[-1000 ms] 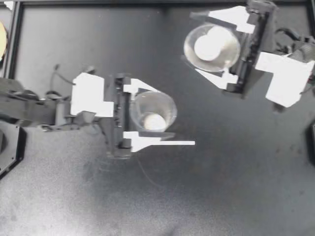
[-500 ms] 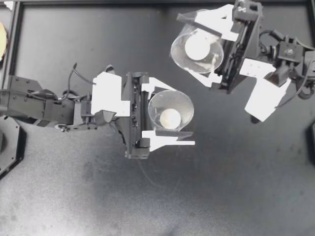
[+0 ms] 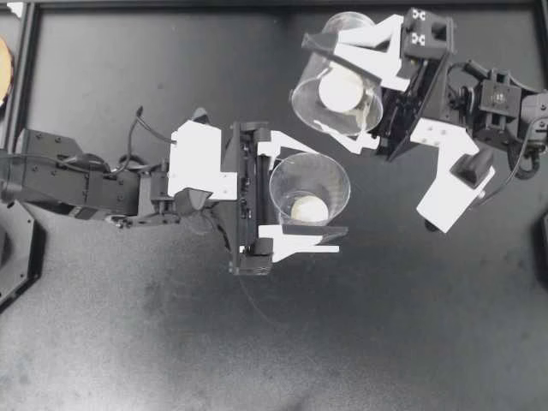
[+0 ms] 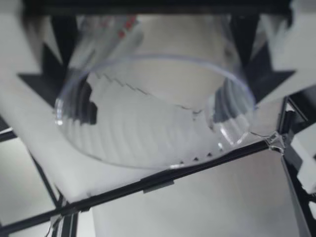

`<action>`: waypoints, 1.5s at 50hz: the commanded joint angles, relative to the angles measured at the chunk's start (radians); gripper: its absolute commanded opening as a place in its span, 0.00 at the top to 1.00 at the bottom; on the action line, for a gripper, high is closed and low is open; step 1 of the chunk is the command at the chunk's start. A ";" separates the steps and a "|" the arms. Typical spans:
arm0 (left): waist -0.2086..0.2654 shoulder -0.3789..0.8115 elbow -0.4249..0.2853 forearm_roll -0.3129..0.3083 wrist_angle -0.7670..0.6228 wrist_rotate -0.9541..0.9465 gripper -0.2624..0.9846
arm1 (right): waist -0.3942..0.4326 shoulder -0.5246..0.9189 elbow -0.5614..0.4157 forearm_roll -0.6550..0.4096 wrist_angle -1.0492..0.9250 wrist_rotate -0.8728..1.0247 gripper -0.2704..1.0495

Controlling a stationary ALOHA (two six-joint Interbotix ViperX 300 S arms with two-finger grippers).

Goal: Transfer one of the two balls in the right glass into the left glass, then transfer it back to the right glass.

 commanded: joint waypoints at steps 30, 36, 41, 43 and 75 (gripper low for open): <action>0.000 0.012 -0.040 -0.037 -0.009 -0.014 0.20 | 0.012 -0.005 -0.026 0.000 -0.034 -0.164 0.24; 0.002 0.012 -0.040 -0.037 -0.008 -0.014 0.20 | 0.014 0.000 -0.026 0.002 -0.040 -0.170 0.24; 0.002 0.012 -0.040 -0.037 -0.008 -0.014 0.20 | 0.012 0.002 -0.025 0.000 -0.040 -0.176 0.24; 0.002 0.012 -0.040 -0.037 -0.006 -0.014 0.20 | 0.014 0.003 -0.026 0.000 -0.040 -0.181 0.24; 0.000 0.015 -0.038 -0.037 -0.005 -0.014 0.20 | 0.014 0.014 -0.025 0.020 -0.058 -0.216 0.24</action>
